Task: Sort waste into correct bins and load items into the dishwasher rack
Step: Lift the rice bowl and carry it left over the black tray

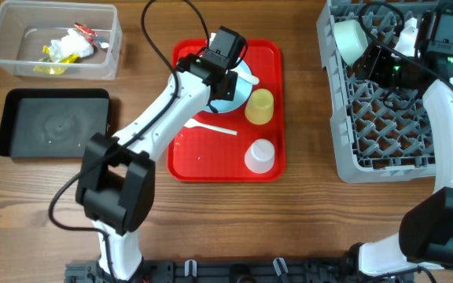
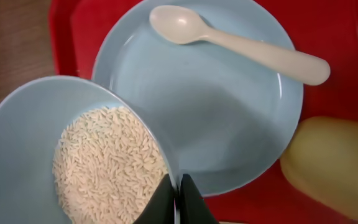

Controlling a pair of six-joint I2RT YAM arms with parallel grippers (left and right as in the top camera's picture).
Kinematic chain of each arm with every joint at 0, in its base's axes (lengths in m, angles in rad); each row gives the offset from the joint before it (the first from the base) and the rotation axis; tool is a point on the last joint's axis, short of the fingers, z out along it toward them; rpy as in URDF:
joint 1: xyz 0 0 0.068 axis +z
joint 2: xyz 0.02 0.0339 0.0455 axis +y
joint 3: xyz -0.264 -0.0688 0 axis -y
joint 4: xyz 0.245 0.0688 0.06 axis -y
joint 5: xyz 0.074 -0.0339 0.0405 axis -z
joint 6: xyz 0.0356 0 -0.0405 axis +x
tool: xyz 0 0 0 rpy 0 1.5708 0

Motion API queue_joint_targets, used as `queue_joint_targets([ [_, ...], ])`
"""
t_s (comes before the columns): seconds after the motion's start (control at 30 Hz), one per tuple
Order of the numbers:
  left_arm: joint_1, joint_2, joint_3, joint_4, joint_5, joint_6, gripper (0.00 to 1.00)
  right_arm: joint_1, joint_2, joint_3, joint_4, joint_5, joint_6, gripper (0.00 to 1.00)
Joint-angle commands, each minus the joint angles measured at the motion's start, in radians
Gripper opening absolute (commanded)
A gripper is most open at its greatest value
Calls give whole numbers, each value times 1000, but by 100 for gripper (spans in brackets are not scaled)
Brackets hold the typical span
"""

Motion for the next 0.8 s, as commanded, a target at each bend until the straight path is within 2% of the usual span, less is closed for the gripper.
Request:
queue_joint_targets([
  [0.0,3,-103,-2,-64,-108,5,4,5,-11,8,0,11,-20,80],
  [0.3,63,-267,-2,-273,-143,-158,4,5,-11,8,-2,11,-20,80],
  [0.47,156,-303,-2,-415,-129,-238,4,5,-11,8,-1,11,-20,81],
  [0.77,398,-304,-7,-496,-14,-234,4,5,-11,8,-1,11,-21,84],
])
